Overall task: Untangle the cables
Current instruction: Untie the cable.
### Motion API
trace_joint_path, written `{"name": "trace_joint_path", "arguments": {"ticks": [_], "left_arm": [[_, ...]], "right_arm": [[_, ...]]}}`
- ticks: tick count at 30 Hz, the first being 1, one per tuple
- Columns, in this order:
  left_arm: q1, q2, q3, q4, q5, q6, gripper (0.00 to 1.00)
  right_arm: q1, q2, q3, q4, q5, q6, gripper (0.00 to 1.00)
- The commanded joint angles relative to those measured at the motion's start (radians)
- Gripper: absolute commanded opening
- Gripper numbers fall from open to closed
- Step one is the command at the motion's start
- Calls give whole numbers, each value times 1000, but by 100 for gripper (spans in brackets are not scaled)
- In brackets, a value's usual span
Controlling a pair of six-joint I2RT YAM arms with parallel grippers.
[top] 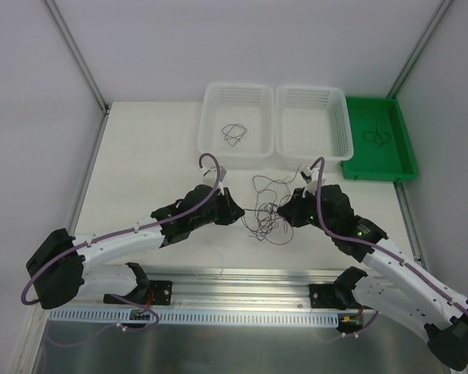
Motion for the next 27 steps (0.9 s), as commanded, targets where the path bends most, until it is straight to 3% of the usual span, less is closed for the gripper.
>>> {"name": "trace_joint_path", "arguments": {"ticks": [1,4,5,6,8,12,27], "left_arm": [[62,-59,-53,-199,-35,68,3],[60,-96,-50,-179,58,68,33],[59,-108,-53,-170,104,67,58],[56,-122,-56,-161,118,61,69],[54,-166,-67,-124,155,39,82],[34,-191,-68,-54,181,8,81],[-36,74,82,140,184,-120,57]], "right_arm": [[-39,2,31,-76,-8,-110,1],[-37,5,11,8,-114,-109,1],[-39,16,10,29,-129,-112,1],[-37,20,8,37,-151,-115,1],[-37,31,7,63,-177,-115,1],[-34,39,-7,126,-238,-110,1],[75,105,-15,198,-180,-109,1]]}}
